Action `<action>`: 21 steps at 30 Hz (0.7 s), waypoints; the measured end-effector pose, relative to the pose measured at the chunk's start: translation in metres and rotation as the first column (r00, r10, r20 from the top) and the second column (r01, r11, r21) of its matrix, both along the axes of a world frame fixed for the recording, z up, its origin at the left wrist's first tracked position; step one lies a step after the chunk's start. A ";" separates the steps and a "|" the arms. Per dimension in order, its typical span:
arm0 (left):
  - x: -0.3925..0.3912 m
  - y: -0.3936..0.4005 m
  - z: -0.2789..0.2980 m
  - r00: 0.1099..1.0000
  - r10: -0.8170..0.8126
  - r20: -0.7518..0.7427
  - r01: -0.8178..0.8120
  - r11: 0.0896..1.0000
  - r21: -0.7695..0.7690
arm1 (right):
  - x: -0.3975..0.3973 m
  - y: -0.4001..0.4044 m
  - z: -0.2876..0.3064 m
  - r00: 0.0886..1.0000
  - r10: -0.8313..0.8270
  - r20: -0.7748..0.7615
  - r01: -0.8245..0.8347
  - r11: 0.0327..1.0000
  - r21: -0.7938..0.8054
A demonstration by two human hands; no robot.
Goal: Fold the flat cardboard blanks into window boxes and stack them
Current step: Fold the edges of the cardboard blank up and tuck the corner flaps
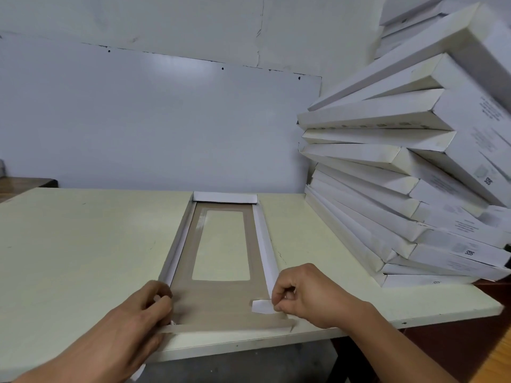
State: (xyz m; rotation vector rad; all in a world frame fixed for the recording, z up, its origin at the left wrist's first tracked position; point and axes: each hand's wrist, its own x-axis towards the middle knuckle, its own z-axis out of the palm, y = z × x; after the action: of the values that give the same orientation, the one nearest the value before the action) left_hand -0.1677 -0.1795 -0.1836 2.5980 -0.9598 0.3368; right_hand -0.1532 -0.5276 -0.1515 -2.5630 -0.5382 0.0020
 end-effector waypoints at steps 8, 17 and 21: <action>0.000 0.001 0.005 1.000 0.000 -0.030 -0.002 0.999 -0.040 | -0.006 0.002 0.007 1.000 0.001 -0.004 -0.002 0.998 -0.056; -0.006 -0.005 0.017 1.000 -0.009 0.028 0.010 0.999 -0.037 | -0.008 0.002 0.009 0.997 -0.028 -0.065 0.026 0.999 -0.030; -0.005 -0.006 0.022 0.999 -0.012 0.047 0.015 0.998 -0.059 | -0.008 -0.001 0.011 0.998 -0.012 -0.068 0.008 0.998 -0.056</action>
State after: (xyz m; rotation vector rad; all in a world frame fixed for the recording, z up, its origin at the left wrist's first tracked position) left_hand -0.1731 -0.1853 -0.1617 2.5394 -0.9684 0.4182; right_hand -0.1613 -0.5282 -0.1407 -2.6092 -0.5063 0.1017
